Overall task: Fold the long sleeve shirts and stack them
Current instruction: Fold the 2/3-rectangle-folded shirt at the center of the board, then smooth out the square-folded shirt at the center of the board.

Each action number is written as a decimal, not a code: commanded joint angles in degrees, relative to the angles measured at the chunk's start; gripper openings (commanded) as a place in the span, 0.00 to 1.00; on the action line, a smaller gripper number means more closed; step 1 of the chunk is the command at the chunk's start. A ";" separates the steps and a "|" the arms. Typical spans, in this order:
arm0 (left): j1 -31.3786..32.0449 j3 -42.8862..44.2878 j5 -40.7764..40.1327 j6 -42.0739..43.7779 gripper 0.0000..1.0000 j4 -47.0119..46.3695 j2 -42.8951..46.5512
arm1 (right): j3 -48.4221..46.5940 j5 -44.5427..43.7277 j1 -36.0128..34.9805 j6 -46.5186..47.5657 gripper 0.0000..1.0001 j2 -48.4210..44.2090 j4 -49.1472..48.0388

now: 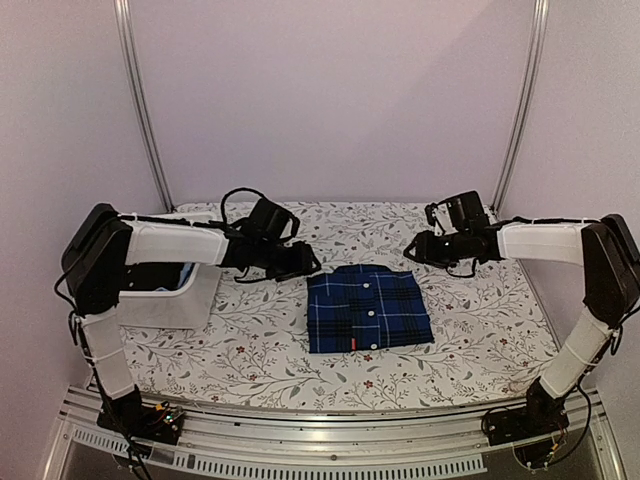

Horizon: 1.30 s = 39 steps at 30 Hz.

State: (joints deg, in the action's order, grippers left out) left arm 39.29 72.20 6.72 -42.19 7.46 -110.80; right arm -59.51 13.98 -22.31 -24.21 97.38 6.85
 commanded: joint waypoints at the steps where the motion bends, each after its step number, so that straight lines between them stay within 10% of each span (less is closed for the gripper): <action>1: 6.49 -1.15 -0.81 0.44 0.50 3.91 6.77 | 0.17 3.12 -4.52 1.91 0.40 -4.45 2.48; 12: 14.64 -6.44 7.21 -3.93 0.20 2.89 6.11 | -2.12 8.75 -10.04 2.58 0.27 3.05 0.33; 25: 10.59 -4.82 6.50 -2.95 0.16 2.50 -4.68 | -14.53 6.56 -7.52 4.67 0.26 21.84 1.25; 39: 9.56 1.03 3.17 -1.67 0.20 4.67 2.69 | -8.06 5.79 -10.42 3.66 0.34 3.24 6.70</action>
State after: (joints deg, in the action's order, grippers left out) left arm 50.43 68.97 12.97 -45.10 11.64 -110.17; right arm -70.78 19.62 -30.83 -19.75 107.48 12.64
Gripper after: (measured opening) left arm 0.194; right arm 0.342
